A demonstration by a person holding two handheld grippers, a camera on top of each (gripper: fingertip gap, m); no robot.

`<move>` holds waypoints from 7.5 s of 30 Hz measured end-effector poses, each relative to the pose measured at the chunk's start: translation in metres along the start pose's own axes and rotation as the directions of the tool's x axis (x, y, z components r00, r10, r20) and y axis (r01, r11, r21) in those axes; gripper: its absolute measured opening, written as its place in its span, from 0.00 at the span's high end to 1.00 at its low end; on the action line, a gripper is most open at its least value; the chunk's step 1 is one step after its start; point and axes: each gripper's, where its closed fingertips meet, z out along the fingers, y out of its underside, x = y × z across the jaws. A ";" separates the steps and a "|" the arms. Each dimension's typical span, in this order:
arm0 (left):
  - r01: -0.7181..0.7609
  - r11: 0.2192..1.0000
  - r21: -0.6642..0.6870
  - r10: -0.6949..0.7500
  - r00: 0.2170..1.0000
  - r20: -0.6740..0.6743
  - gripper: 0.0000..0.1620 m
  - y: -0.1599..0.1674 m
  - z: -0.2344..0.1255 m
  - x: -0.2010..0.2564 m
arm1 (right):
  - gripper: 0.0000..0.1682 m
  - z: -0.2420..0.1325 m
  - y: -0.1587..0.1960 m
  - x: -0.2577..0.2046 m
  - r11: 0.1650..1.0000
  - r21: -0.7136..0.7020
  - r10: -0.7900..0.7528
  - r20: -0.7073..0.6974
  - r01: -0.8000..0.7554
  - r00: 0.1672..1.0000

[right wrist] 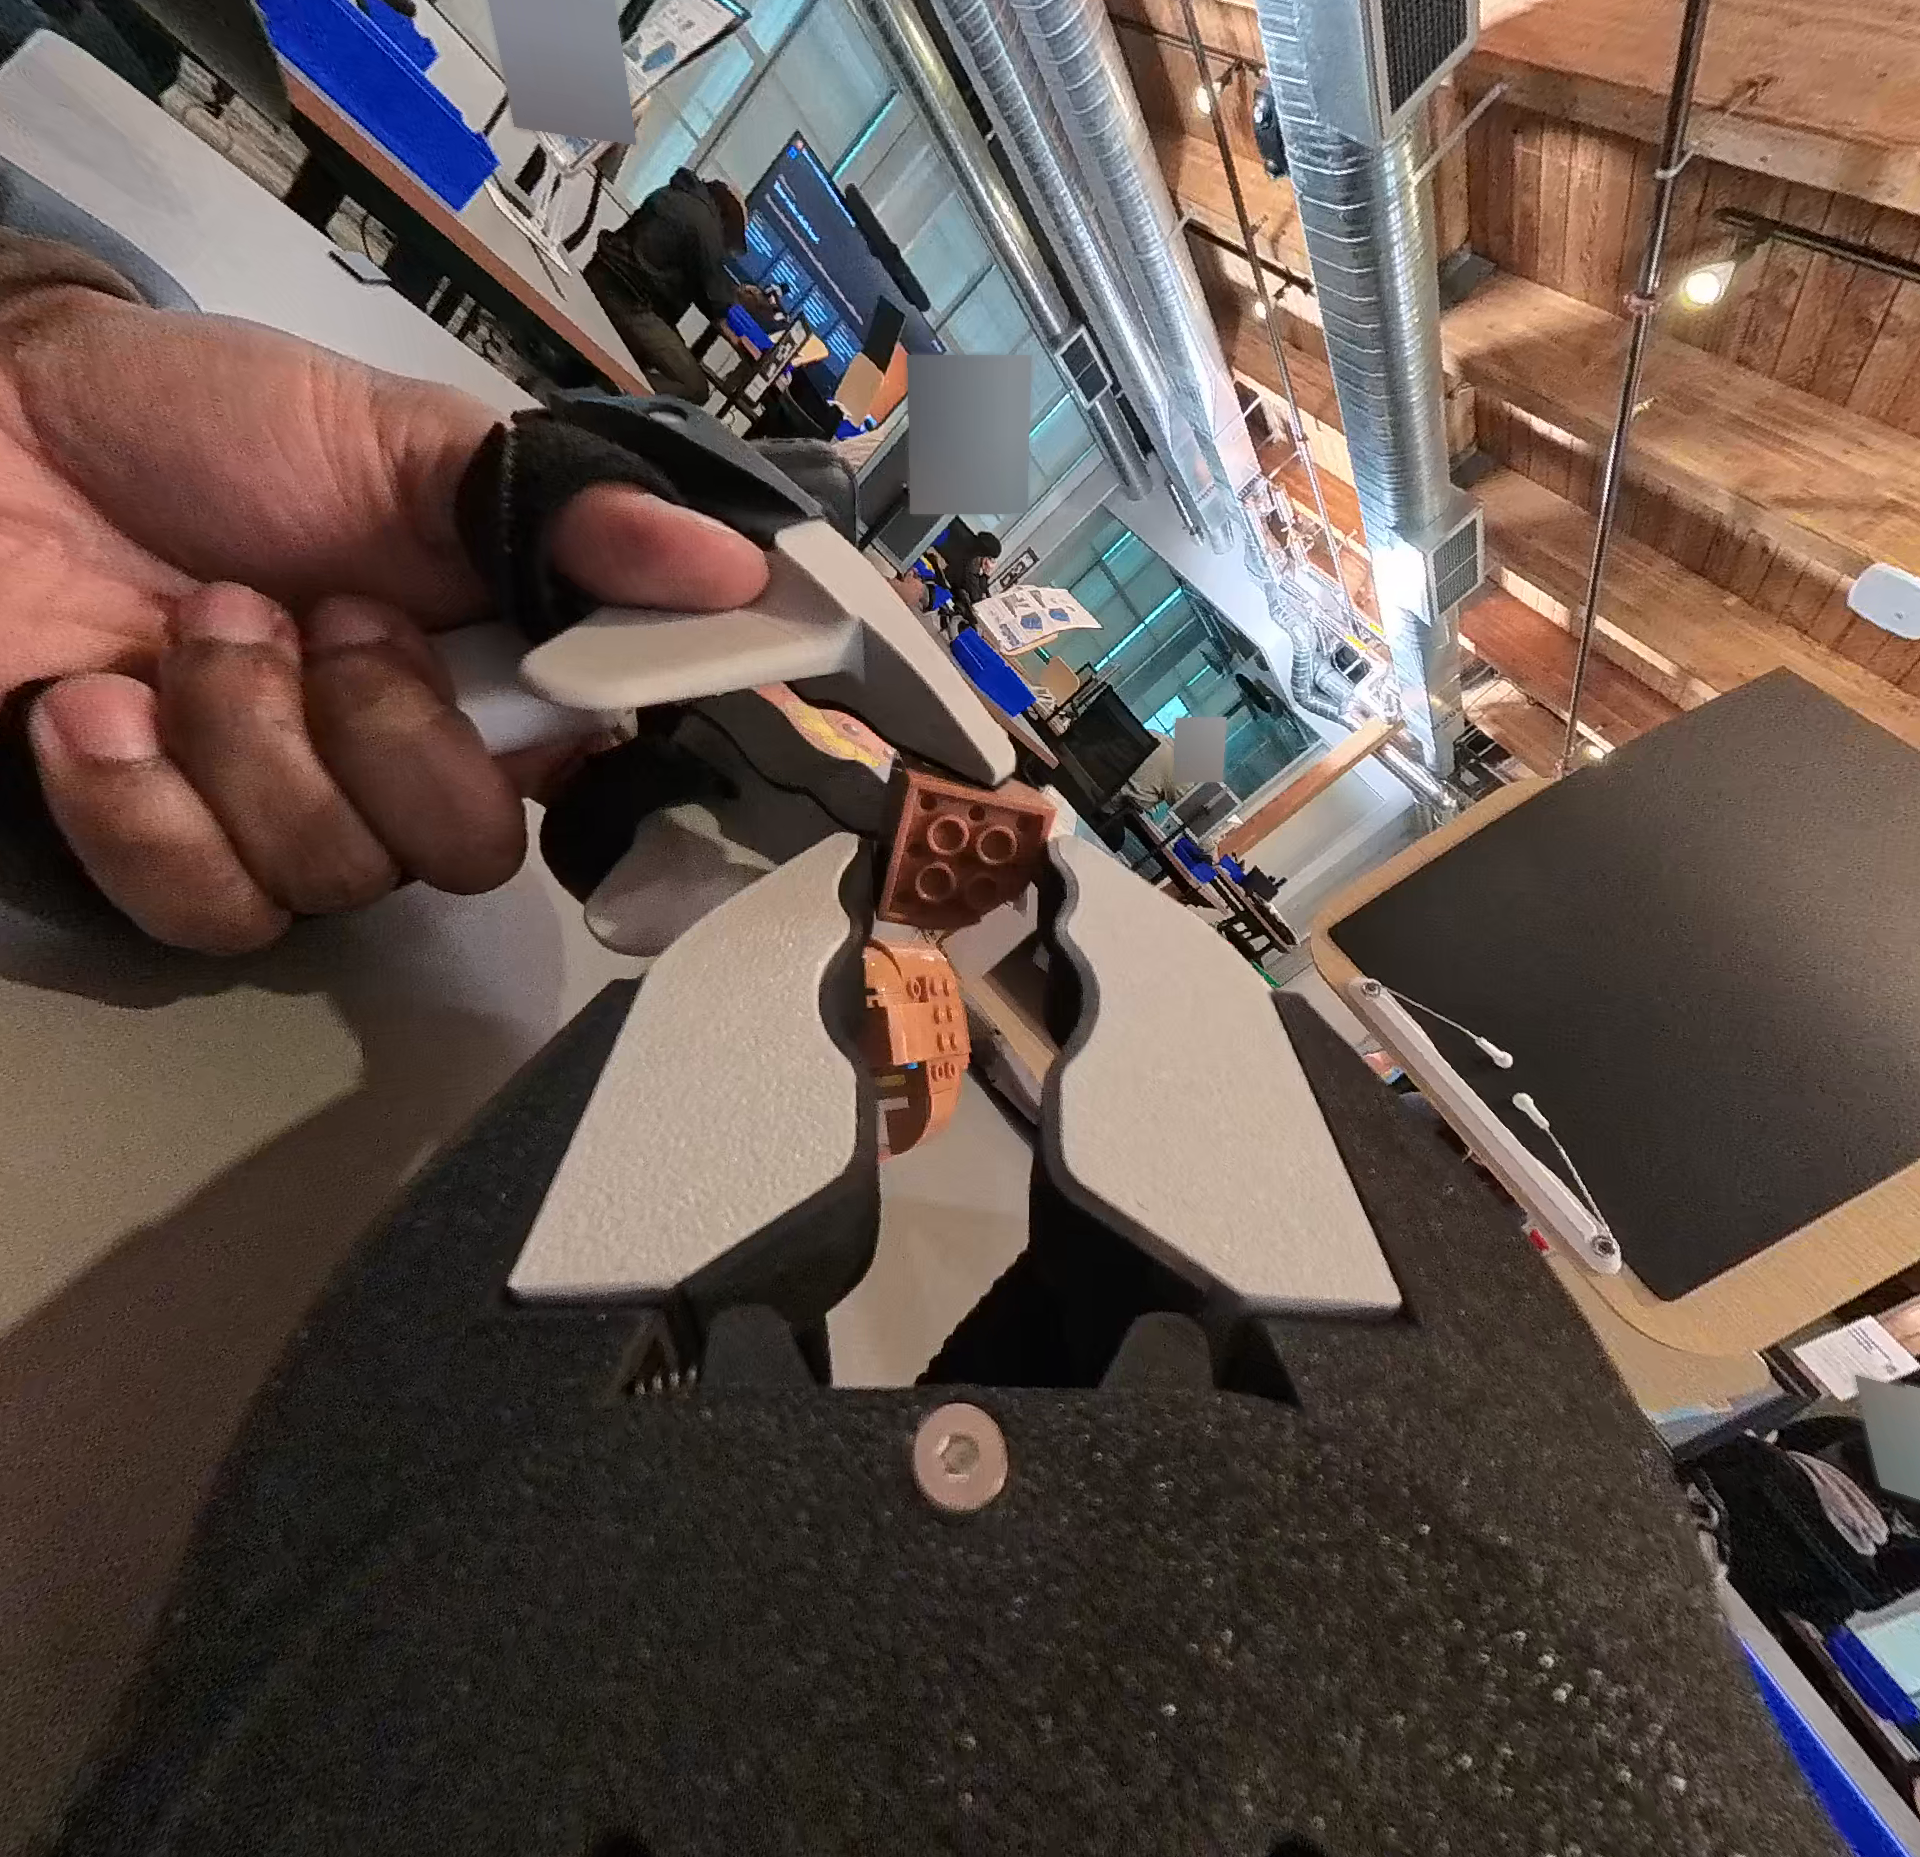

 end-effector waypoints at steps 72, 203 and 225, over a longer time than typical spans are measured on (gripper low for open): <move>-0.133 0.988 -0.081 0.140 0.986 0.086 0.86 -0.003 -0.014 -0.001 | 0.85 0.012 -0.008 -0.008 0.980 0.198 -0.036 0.223 -0.009 0.974; -0.271 0.942 -0.196 0.310 0.928 0.207 0.89 0.000 -0.024 -0.013 | 0.84 0.012 0.001 -0.018 0.997 0.072 -0.004 0.303 -0.018 0.953; -0.254 0.952 -0.173 0.281 0.947 0.157 0.90 0.000 -0.023 -0.007 | 0.86 0.007 -0.006 -0.019 0.908 0.062 0.336 0.487 -0.415 0.806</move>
